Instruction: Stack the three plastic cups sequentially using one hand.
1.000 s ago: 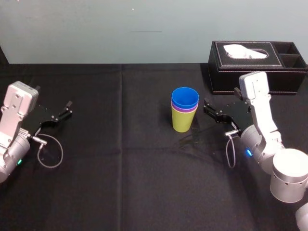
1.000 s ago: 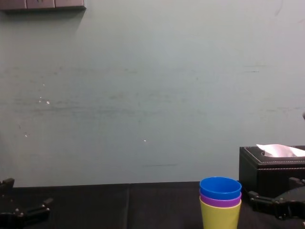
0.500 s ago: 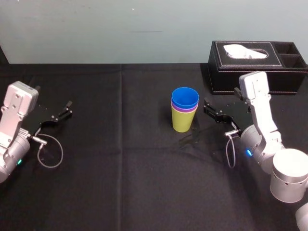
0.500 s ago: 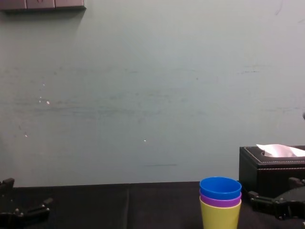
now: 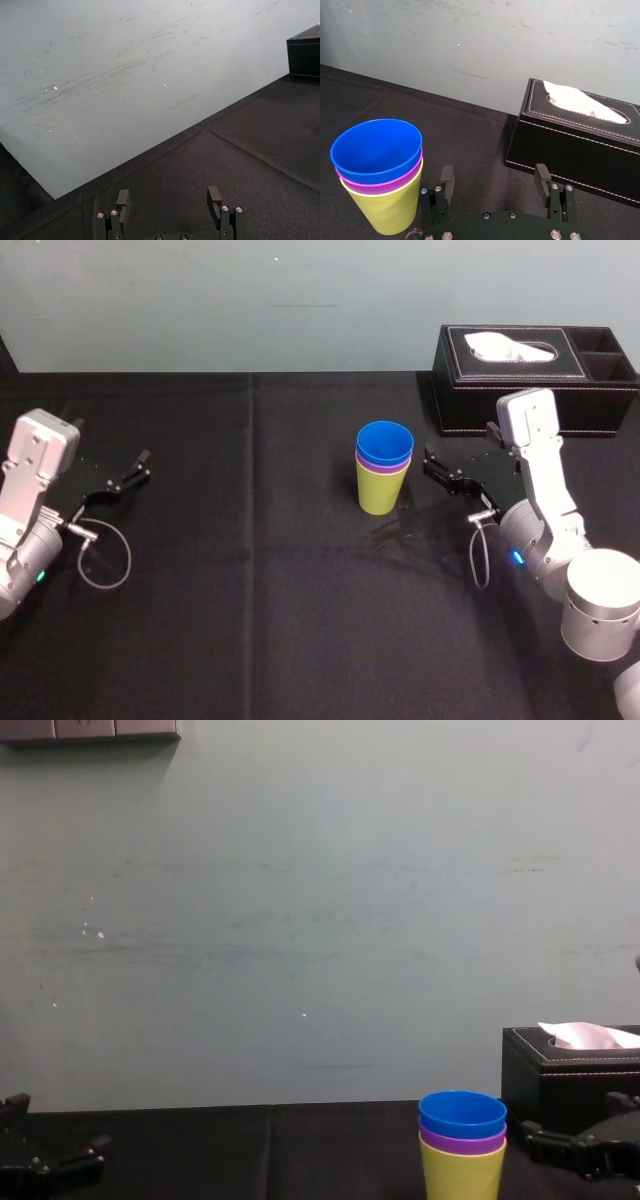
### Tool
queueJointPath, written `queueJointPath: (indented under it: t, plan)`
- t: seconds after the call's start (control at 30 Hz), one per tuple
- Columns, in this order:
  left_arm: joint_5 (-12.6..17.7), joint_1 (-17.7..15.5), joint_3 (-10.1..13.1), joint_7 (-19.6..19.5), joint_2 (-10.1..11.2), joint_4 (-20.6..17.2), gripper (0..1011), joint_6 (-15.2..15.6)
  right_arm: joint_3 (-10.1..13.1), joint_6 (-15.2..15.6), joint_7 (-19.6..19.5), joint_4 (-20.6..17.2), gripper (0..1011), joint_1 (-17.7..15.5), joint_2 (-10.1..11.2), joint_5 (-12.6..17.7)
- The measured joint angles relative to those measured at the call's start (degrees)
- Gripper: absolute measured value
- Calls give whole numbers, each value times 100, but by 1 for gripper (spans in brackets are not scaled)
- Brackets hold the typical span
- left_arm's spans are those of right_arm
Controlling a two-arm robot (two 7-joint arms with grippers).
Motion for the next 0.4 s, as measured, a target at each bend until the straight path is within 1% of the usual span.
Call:
queueJointPath:
  t: [0.4]
  plan:
    - [0, 0, 0, 0, 0, 0, 1011, 0, 0, 0, 0, 0, 1003, 0, 0, 0]
